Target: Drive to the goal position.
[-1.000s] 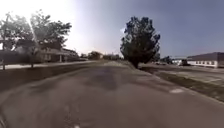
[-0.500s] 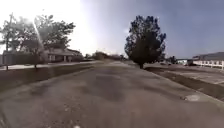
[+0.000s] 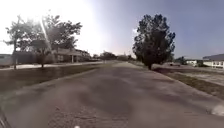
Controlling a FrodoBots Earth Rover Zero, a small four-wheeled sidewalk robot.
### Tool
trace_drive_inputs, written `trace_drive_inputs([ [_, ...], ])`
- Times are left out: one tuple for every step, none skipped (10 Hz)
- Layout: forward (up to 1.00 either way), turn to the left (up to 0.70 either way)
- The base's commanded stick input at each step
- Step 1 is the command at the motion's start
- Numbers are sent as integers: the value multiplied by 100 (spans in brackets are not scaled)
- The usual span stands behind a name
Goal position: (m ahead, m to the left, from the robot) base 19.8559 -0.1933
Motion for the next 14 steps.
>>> trace_drive_inputs([
  [100, -3],
  [100, -3],
  [100, -3],
  [100, -3],
  [100, -3],
  [100, -3],
  [100, -3],
  [100, -3],
  [100, -7],
  [100, -11],
  [100, -14],
  [100, -16],
  [100, -16],
  [100, -30],
])
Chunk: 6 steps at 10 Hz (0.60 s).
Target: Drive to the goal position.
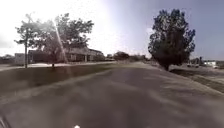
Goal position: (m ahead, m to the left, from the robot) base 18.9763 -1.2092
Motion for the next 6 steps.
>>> trace_drive_inputs([
  [100, -33],
  [100, -32],
  [100, -28],
  [100, -28],
  [100, -28],
  [100, -27],
])
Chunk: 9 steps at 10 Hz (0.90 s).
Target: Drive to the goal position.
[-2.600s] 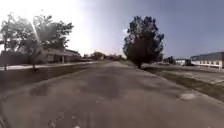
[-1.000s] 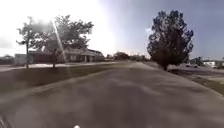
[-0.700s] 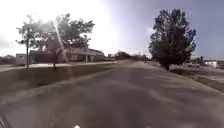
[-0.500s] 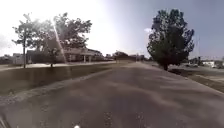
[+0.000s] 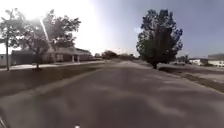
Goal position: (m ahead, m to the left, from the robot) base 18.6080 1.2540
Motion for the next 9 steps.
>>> trace_drive_inputs([
  [100, -26],
  [100, -24],
  [100, -19],
  [100, -19],
  [100, -12],
  [100, -5],
  [100, -1],
  [100, -1],
  [100, -1],
])
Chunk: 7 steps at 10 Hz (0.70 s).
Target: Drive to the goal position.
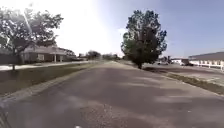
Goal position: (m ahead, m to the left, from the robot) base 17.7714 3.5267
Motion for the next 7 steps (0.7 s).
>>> trace_drive_inputs([
  [100, -6],
  [100, -18],
  [100, -26],
  [100, -26],
  [100, -26],
  [100, -19],
  [100, -4],
])
